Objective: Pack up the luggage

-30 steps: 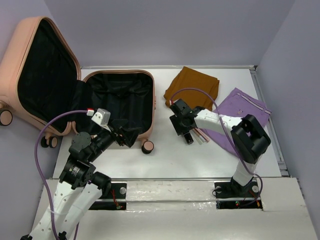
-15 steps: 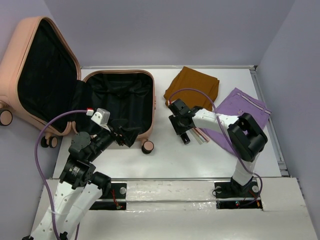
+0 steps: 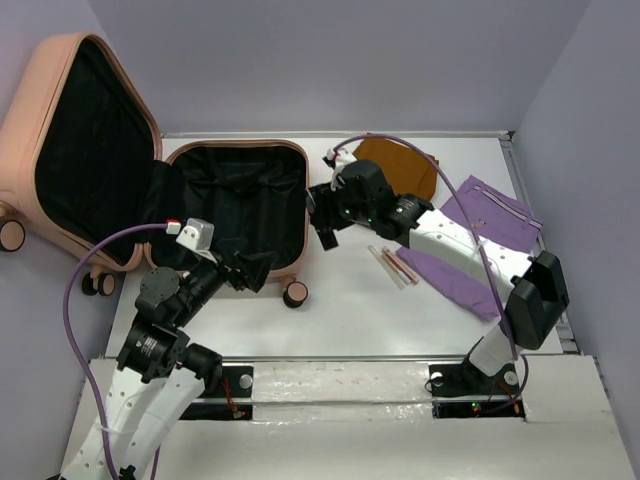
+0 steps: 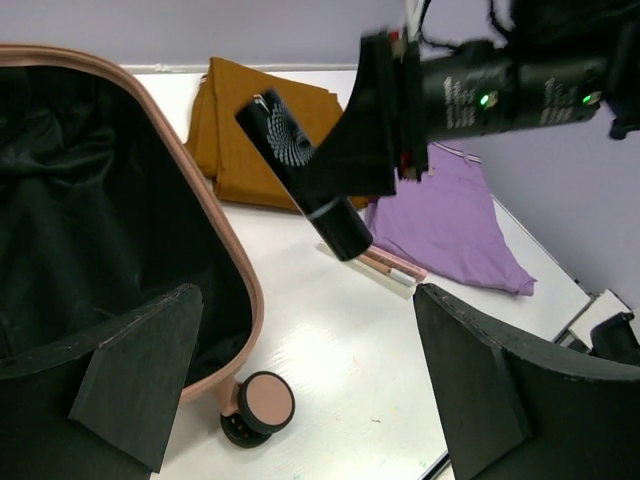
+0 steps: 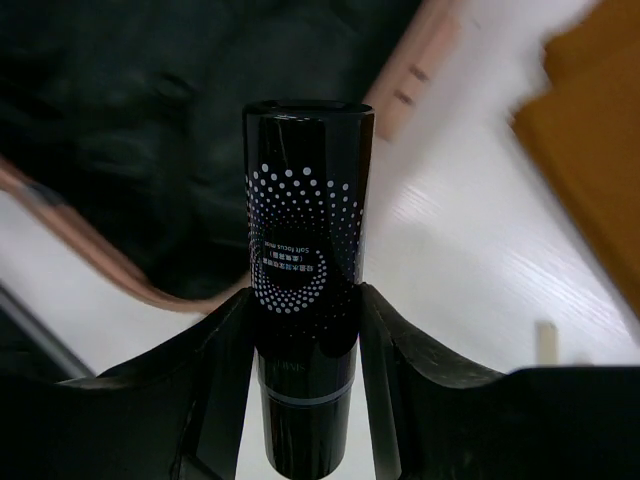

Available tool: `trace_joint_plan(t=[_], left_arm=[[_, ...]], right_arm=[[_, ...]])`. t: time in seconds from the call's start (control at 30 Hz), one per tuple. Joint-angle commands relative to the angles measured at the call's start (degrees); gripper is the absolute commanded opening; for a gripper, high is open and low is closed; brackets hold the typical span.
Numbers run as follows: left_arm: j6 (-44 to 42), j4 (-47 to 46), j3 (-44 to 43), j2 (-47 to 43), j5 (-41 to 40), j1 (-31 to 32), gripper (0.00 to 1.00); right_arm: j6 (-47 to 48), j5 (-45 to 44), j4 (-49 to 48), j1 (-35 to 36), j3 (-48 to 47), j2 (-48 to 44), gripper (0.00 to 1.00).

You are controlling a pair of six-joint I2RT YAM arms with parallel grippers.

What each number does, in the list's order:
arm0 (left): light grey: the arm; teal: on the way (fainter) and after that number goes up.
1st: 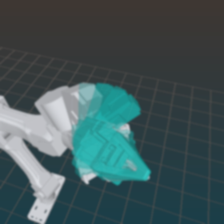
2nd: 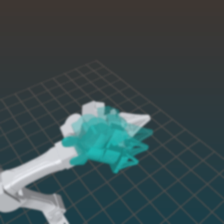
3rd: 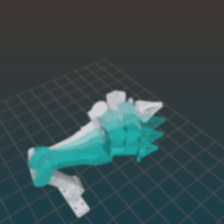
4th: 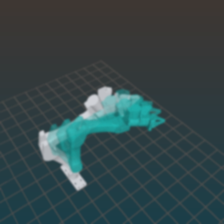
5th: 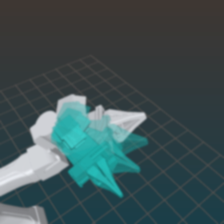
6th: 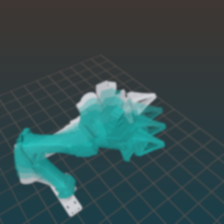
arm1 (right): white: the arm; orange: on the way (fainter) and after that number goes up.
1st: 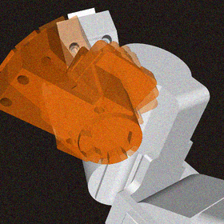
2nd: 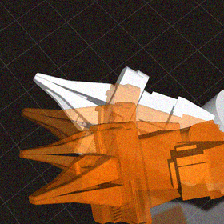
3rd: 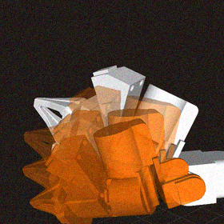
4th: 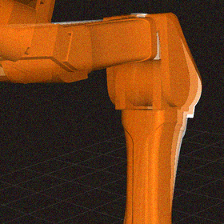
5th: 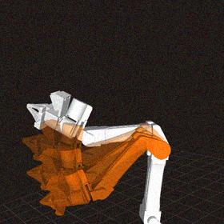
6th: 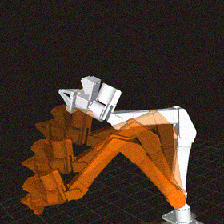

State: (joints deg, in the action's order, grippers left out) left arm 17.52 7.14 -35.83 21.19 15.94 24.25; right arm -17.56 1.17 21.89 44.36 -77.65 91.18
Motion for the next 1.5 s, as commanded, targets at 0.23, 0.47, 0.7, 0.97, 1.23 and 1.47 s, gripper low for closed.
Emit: trace_joint_plan(t=[0.23, 0.47, 0.7, 0.97, 1.23, 1.47], left_arm=[[0.76, 1.04, -2.57, -0.71, -7.59, -0.52, 0.99], [0.85, 0.86, -2.49, -0.63, -7.51, -0.34, 0.99], [0.85, 0.51, -2.31, 0.08, -6.54, -0.17, 0.99], [0.85, 0.25, -2.13, -0.10, -5.75, -0.08, 0.99], [0.76, 0.16, -2.05, -0.10, -5.40, 0.53, 0.99], [0.76, 0.07, -1.87, -0.62, -5.13, 0.80, 0.99]], right_arm=[[-17.49, 9.64, -18.90, 2.75, -24.03, 19.99, 0.32], [-13.30, 5.96, -17.76, 2.75, -19.33, 15.64, 0.88], [-9.94, -8.64, -14.34, -3.56, 18.80, -15.82, 0.68], [-15.31, -19.00, 5.09, -15.78, 34.75, -27.90, 0.31], [-9.25, -10.32, 5.00, -20.19, 33.97, -18.94, 0.43], [-6.87, -6.80, 3.16, -20.19, 32.21, -12.96, 0.50]])
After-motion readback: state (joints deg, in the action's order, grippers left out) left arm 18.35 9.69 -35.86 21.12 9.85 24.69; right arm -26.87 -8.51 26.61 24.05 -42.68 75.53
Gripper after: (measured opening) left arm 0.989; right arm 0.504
